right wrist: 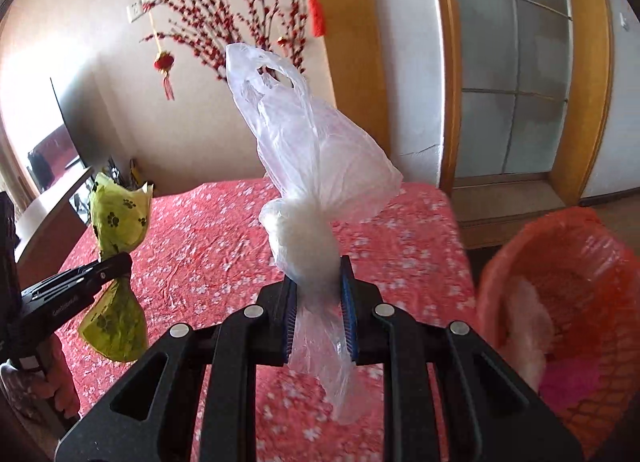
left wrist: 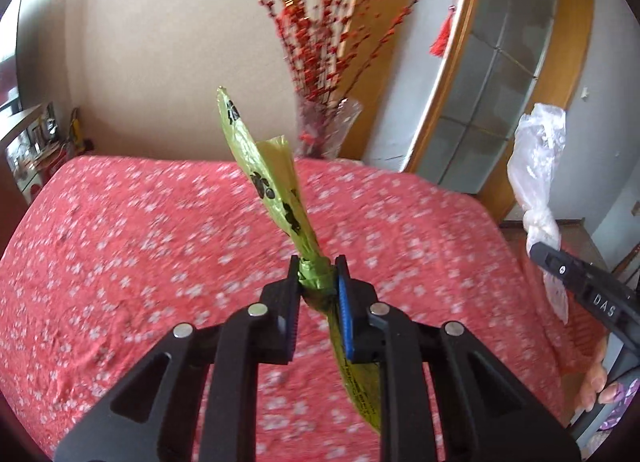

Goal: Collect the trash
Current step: 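Carry the white bag and green bag over the basket with both tools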

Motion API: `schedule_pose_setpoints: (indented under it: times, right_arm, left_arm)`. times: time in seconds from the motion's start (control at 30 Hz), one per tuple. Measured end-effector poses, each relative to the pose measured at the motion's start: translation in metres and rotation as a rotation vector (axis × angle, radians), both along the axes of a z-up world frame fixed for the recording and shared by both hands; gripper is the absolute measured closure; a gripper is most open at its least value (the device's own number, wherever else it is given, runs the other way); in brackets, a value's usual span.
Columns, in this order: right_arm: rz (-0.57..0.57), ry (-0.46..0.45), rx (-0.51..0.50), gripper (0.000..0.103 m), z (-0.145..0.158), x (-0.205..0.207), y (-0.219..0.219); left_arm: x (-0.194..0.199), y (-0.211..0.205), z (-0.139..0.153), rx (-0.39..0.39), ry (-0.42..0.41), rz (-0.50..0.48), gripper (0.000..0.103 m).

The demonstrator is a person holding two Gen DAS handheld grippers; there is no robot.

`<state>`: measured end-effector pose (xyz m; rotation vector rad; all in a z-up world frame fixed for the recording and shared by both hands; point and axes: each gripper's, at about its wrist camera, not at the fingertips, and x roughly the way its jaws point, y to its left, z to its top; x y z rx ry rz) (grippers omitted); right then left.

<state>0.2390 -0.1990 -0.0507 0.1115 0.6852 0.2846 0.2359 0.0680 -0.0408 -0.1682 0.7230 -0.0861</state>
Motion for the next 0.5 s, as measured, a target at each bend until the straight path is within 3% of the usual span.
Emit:
schedule_pose_setpoints:
  times: [0.5]
  right_arm:
    - [-0.137, -0.08, 0.026, 0.083, 0.028, -0.045, -0.059]
  left_arm:
    - [0.0, -0.097, 0.041, -0.064, -0.083, -0.214, 0.085]
